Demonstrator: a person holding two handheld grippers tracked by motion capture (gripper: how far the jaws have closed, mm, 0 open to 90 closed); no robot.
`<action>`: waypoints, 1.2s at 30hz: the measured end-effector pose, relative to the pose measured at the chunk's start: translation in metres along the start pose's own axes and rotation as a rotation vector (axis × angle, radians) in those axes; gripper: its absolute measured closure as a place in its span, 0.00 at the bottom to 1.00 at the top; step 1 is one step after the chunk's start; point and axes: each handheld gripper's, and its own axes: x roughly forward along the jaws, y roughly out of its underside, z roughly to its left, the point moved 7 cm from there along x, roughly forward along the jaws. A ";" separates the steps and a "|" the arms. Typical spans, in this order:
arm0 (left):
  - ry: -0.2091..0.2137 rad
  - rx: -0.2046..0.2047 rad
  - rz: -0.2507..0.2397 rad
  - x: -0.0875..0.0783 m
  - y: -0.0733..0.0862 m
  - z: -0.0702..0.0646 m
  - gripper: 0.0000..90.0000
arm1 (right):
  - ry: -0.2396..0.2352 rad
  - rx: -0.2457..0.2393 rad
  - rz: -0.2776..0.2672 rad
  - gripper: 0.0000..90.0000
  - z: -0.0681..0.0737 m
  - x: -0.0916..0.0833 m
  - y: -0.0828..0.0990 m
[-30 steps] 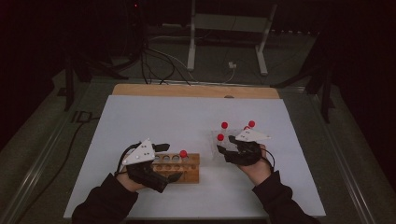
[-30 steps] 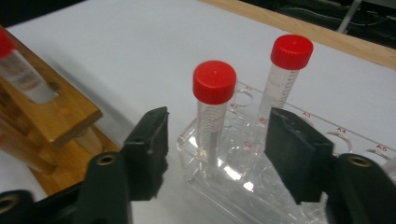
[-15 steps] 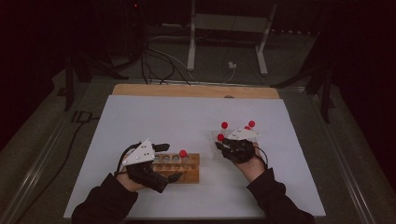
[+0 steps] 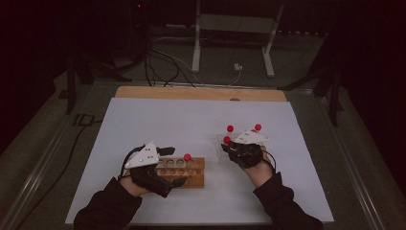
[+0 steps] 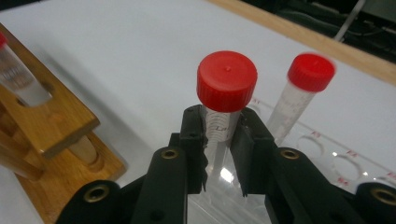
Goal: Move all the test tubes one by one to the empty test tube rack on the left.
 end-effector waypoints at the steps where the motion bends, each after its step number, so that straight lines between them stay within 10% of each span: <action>1: -0.005 0.000 -0.003 0.000 -0.001 0.000 0.02 | 0.000 -0.001 -0.006 0.83 0.000 -0.002 -0.002; 18: 0.024 0.019 -0.006 0.002 -0.013 -0.006 0.02 | -0.001 -0.031 -0.134 0.83 0.013 -0.054 -0.033; 36: 0.104 0.037 -0.010 0.025 -0.031 -0.025 0.02 | -0.121 -0.050 -0.010 0.83 0.047 -0.060 0.010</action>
